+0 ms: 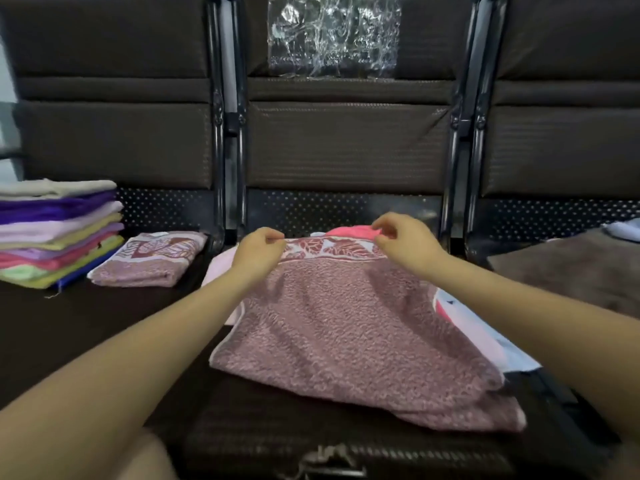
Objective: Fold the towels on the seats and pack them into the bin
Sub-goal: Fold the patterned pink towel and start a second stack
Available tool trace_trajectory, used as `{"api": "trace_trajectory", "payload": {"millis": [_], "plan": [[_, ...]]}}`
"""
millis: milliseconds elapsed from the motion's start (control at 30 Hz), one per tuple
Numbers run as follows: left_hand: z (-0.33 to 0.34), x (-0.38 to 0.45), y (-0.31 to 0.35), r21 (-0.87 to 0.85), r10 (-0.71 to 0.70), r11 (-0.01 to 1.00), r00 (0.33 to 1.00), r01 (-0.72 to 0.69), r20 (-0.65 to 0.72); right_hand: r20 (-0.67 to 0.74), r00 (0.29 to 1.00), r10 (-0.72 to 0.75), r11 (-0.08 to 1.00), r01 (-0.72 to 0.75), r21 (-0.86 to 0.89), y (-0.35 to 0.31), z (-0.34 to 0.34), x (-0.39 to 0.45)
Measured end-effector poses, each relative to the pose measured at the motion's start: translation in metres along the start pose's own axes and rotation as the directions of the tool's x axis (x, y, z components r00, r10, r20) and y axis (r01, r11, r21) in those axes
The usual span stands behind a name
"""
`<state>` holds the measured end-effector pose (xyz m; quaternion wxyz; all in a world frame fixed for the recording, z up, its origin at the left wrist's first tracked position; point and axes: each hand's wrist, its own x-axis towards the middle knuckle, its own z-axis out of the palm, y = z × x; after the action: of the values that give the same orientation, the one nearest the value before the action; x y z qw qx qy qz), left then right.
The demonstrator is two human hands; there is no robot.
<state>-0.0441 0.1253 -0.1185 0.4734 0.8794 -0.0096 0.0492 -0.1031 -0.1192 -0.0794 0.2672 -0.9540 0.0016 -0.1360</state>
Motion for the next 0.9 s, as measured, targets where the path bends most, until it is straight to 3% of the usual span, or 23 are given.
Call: {"api": "trace_trajectory", "payload": {"millis": [100, 167, 267, 367, 433, 533, 667, 767, 833, 900], "plan": [[-0.011, -0.044, 0.012, -0.027, 0.081, 0.996, 0.993, -0.079, 0.082, 0.094, 0.986, -0.135, 0.990, 0.131, 0.053, -0.029, -0.011, -0.058], [-0.014, -0.067, 0.019, 0.001, 0.138, 0.990, 0.977, -0.140, 0.160, 0.229, 0.955, -0.190, 0.982, 0.180, 0.062, -0.039, -0.012, -0.089], [-0.023, -0.099, 0.019, 0.059, 0.215, 0.970, 0.944, -0.237, 0.251, 0.502, 0.829, -0.246, 0.951, 0.307, -0.042, -0.044, -0.006, -0.124], [-0.033, -0.123, 0.011, 0.158, 0.262, 0.925, 0.881, -0.345, 0.395, 0.636, 0.723, -0.271, 0.807, 0.531, -0.260, -0.039, 0.010, -0.136], [-0.039, -0.136, 0.009, 0.208, 0.253, 0.900, 0.847, -0.383, 0.467, 0.604, 0.741, -0.293, 0.850, 0.491, -0.190, -0.039, 0.014, -0.130], [-0.045, -0.143, 0.008, 0.177, 0.193, 0.927, 0.825, -0.330, 0.531, 0.465, 0.861, -0.207, 0.978, 0.168, 0.124, -0.037, 0.003, -0.105], [-0.045, -0.145, 0.005, 0.051, 0.137, 0.973, 0.739, -0.225, 0.660, 0.216, 0.976, -0.032, 0.928, -0.051, 0.369, -0.027, -0.015, -0.074], [-0.036, -0.124, -0.004, 0.192, 0.239, 0.867, 0.724, -0.459, 0.647, 0.117, 0.991, 0.059, 0.965, -0.087, 0.247, -0.007, -0.012, -0.052], [-0.027, -0.112, -0.009, 0.277, 0.306, 0.762, 0.704, -0.585, 0.641, 0.105, 0.992, 0.070, 0.997, -0.066, -0.046, 0.012, -0.006, -0.043], [-0.017, -0.104, -0.009, 0.276, 0.320, 0.770, 0.721, -0.576, 0.614, 0.107, 0.994, 0.033, 0.958, -0.001, -0.288, 0.025, 0.002, -0.039]]}}
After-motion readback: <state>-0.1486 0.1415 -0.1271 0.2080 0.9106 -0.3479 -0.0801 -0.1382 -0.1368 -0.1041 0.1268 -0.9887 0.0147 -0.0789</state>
